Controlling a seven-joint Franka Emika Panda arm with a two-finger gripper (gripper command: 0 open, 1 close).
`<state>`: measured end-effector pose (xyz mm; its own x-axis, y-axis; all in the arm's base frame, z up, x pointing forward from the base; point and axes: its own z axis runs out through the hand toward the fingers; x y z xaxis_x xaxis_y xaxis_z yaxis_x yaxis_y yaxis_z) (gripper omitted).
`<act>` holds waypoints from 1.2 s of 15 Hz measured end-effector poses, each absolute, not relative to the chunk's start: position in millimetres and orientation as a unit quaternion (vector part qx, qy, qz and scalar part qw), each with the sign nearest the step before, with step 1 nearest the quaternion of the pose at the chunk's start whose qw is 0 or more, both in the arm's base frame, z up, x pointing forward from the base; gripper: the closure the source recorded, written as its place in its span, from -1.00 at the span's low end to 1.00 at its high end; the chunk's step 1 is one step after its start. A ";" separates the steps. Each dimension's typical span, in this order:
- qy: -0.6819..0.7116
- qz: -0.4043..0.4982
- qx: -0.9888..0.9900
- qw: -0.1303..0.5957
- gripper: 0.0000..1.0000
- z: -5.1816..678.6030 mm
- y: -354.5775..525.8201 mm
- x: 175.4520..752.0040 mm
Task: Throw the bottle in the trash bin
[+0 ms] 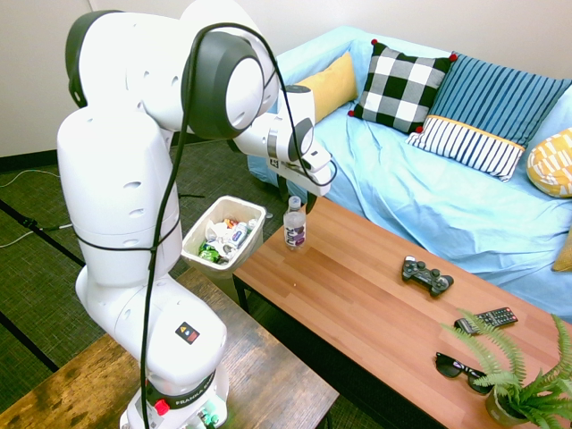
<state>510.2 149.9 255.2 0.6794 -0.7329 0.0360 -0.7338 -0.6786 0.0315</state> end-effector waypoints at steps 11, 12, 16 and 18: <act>-0.407 0.003 0.913 0.034 1.00 242.8 152.8 510.5; -0.406 0.001 0.913 0.034 1.00 241.5 153.5 510.0; -0.411 -0.001 0.911 0.033 1.00 240.5 152.6 510.0; -0.413 -0.002 0.910 0.031 1.00 241.1 152.0 510.3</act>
<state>510.3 152.0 241.1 0.6593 -0.7516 0.0224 -0.7513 -0.6573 0.0589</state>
